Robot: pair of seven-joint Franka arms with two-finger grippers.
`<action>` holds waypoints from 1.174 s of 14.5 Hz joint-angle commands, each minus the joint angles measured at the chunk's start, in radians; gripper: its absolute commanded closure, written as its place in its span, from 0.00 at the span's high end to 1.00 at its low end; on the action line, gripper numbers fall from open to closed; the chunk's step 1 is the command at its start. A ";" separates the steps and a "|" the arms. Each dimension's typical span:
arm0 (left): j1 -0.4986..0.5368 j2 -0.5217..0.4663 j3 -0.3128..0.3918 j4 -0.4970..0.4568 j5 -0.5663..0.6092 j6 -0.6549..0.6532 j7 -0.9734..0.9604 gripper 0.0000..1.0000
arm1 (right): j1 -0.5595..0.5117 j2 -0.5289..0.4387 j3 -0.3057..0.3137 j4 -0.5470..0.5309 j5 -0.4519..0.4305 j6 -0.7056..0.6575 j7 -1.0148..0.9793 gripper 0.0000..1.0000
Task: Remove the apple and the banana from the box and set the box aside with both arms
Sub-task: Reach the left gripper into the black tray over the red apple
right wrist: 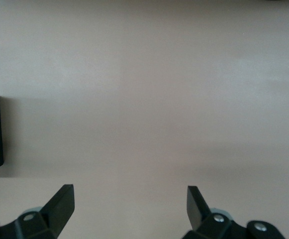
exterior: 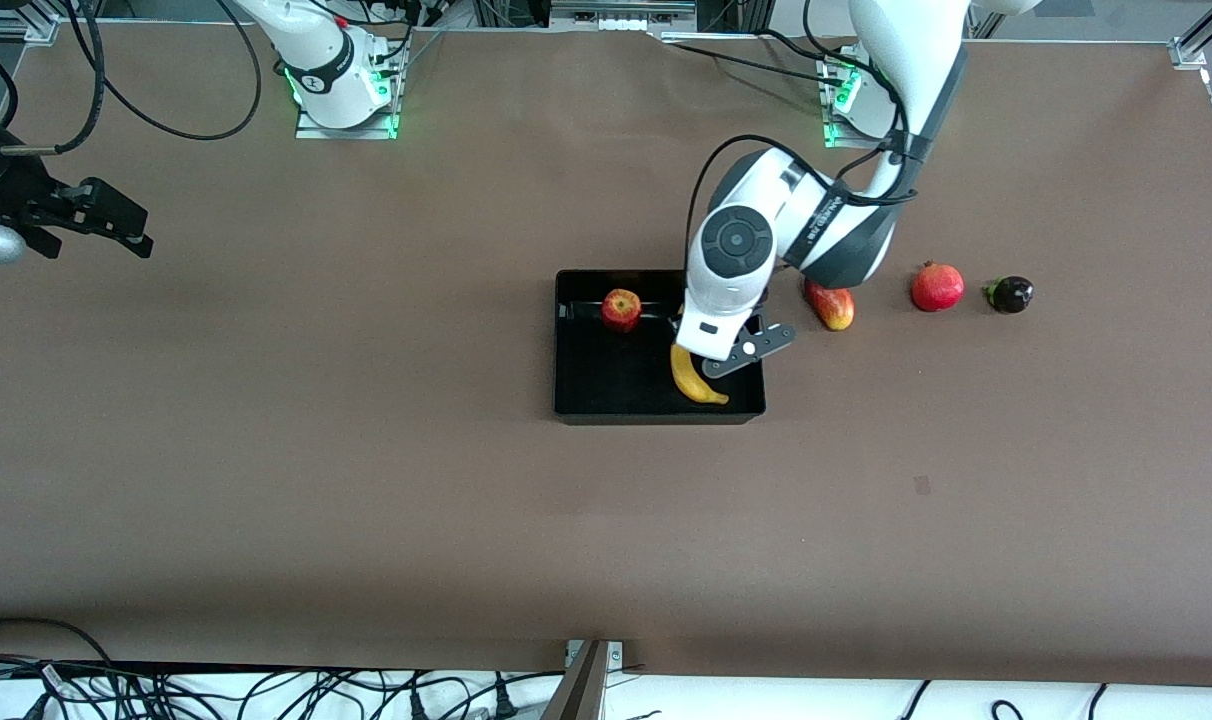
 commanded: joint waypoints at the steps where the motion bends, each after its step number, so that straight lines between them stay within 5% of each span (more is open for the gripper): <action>1: -0.041 0.054 -0.004 0.038 -0.035 0.045 -0.008 1.00 | -0.004 0.008 0.001 0.023 -0.001 -0.016 -0.016 1.00; 17: -0.076 0.151 -0.104 0.066 -0.039 0.220 -0.042 1.00 | -0.004 0.008 0.001 0.023 -0.001 -0.016 -0.016 1.00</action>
